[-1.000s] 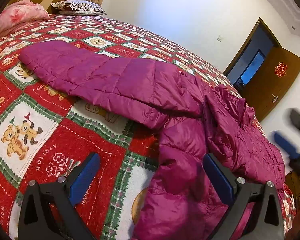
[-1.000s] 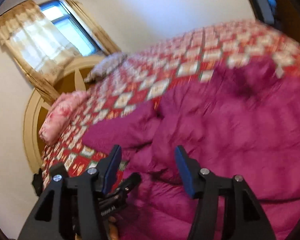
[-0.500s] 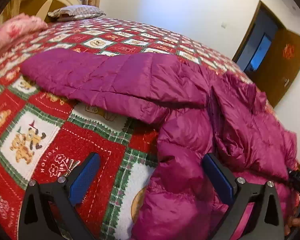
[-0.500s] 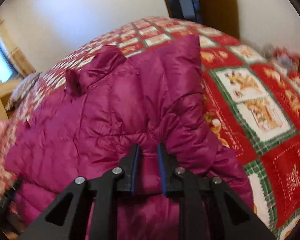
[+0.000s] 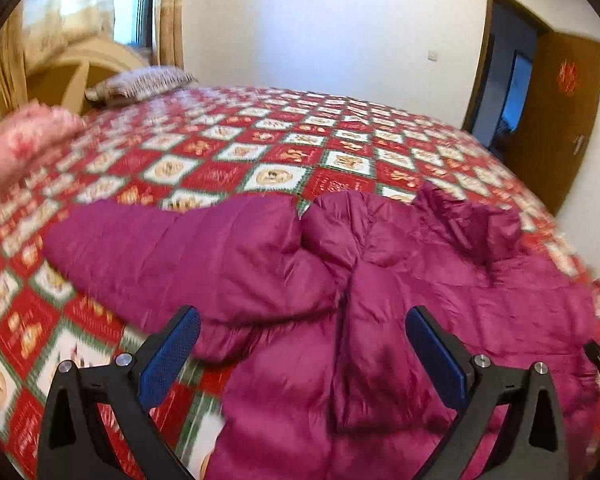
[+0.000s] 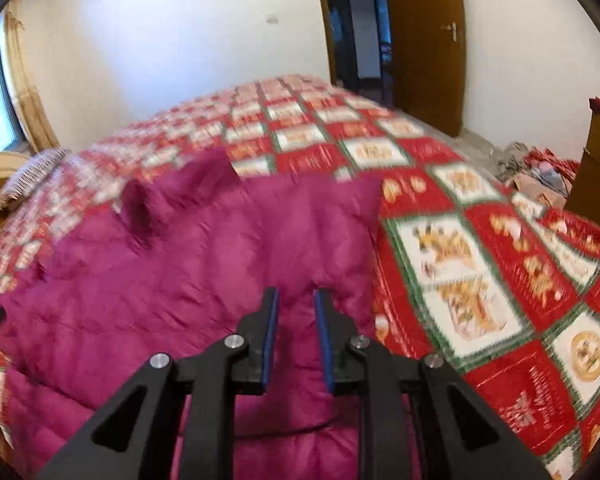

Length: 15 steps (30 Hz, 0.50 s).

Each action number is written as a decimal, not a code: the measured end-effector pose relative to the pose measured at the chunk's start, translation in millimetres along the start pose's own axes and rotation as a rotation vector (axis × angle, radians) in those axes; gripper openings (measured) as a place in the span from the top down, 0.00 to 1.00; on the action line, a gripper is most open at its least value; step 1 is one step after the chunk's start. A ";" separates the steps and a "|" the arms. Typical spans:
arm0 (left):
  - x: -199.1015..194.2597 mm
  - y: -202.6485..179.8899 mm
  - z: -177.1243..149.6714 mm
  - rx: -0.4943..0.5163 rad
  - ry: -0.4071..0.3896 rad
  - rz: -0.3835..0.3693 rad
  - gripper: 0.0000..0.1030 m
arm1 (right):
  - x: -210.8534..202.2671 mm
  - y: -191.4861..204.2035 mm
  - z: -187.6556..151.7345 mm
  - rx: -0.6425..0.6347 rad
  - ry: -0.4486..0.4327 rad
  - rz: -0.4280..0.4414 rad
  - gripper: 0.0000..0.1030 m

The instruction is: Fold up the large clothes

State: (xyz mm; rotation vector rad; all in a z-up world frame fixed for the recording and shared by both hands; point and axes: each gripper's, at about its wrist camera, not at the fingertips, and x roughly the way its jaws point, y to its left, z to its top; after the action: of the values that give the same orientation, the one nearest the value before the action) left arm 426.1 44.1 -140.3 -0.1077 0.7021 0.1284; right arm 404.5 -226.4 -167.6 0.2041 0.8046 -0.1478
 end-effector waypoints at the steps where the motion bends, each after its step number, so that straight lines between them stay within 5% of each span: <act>1: 10.5 -5.9 -2.9 0.031 0.014 0.050 0.01 | 6.5 -3.8 -7.4 0.001 0.022 -0.001 0.78; 3: 29.4 -9.7 -15.6 0.069 0.061 0.103 0.01 | 14.1 -9.0 -16.5 0.020 0.037 0.026 0.78; 6: 51.2 -3.7 -28.0 0.051 0.154 0.086 0.01 | 11.8 -10.2 -18.3 0.018 0.033 0.057 0.66; 10: 54.7 7.3 -26.9 -0.006 0.174 0.046 0.01 | 11.8 -2.8 -19.9 -0.019 0.024 0.074 0.48; 15: 52.2 17.8 -21.8 -0.052 0.175 -0.003 0.01 | 9.7 4.7 -23.0 -0.052 0.010 0.042 0.47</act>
State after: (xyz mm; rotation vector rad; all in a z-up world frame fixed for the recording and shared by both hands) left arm 448.9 62.8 -191.8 -0.1710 0.8737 0.1355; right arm 396.0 -216.9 -189.5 0.1727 0.8129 -0.0865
